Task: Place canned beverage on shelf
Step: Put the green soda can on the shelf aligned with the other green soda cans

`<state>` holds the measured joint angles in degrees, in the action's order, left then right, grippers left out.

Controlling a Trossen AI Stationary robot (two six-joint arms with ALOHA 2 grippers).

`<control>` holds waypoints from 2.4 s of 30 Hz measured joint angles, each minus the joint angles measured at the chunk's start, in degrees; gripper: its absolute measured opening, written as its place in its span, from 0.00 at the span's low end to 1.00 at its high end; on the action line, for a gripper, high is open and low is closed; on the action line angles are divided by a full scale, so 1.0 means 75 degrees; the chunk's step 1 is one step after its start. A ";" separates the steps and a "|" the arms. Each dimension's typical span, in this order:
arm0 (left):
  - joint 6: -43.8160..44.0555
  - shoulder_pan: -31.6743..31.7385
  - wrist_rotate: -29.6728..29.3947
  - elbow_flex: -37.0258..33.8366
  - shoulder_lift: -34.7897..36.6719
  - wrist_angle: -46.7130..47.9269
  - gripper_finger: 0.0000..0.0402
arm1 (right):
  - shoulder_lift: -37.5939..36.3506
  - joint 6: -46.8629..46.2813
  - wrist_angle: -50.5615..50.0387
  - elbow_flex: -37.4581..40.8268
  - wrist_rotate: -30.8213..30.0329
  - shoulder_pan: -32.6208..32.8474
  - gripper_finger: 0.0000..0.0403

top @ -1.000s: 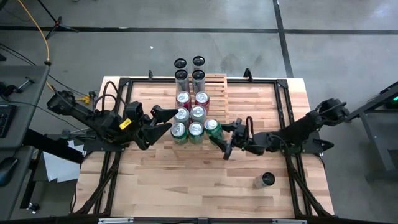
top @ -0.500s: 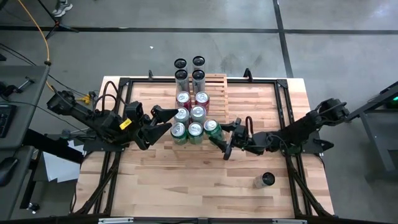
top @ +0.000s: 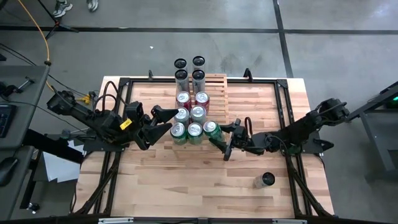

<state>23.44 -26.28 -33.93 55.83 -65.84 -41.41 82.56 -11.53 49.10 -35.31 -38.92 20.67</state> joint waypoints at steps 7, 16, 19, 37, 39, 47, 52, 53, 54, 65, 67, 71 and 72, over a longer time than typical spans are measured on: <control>-0.0006 0.0000 0.0003 0.0000 0.0000 0.0000 0.98 | -0.0009 0.0000 -0.0061 -0.0006 0.0001 0.0000 0.72; -0.0009 0.0000 0.0004 0.0000 0.0000 0.0000 0.98 | -0.0009 0.0000 -0.0088 -0.0012 -0.0002 0.0000 0.72; -0.0009 0.0000 0.0006 0.0000 0.0000 0.0000 0.98 | -0.0009 0.0000 -0.0091 -0.0012 0.0000 0.0000 0.74; -0.0012 0.0000 0.0009 0.0000 -0.0003 0.0083 0.98 | -0.0026 0.0006 -0.0167 -0.0011 -0.0017 -0.0003 0.95; -0.0009 0.0000 0.0009 0.0000 -0.0003 0.0145 0.98 | -0.0032 0.0009 -0.0175 -0.0009 -0.0012 -0.0003 0.95; -0.0009 0.0000 0.0009 -0.0003 -0.0003 0.0164 0.98 | -0.0038 0.0006 -0.0306 -0.0012 -0.0009 -0.0003 0.95; -0.0009 0.0000 0.0009 -0.0003 -0.0003 0.0167 0.98 | -0.0038 0.0007 -0.0344 -0.0010 -0.0009 -0.0003 0.95; -0.0009 0.0000 0.0009 -0.0003 -0.0003 0.0167 0.98 | -0.0038 0.0008 -0.0344 -0.0009 -0.0009 -0.0003 0.95; -0.0009 0.0000 0.0009 -0.0003 -0.0003 0.0169 0.98 | -0.0038 0.0009 -0.0344 -0.0010 -0.0009 -0.0003 0.95; -0.0009 0.0000 0.0006 -0.0003 -0.0003 0.0169 0.98 | -0.0038 0.0009 -0.0368 -0.0009 -0.0009 -0.0003 0.95; -0.0009 0.0000 0.0006 -0.0003 -0.0003 0.0170 0.98 | -0.0038 0.0009 -0.0404 -0.0009 -0.0010 -0.0003 0.95; -0.0009 0.0000 0.0007 -0.0003 -0.0003 0.0172 0.98 | -0.0038 0.0009 -0.0403 -0.0009 -0.0009 -0.0003 0.95; -0.0009 0.0000 0.0007 -0.0003 -0.0003 0.0170 0.98 | -0.0038 0.0006 -0.0403 -0.0009 -0.0009 -0.0003 0.95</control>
<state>23.38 -26.28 -33.88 55.81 -65.87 -40.13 82.28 -11.49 46.09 -35.38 -38.98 20.64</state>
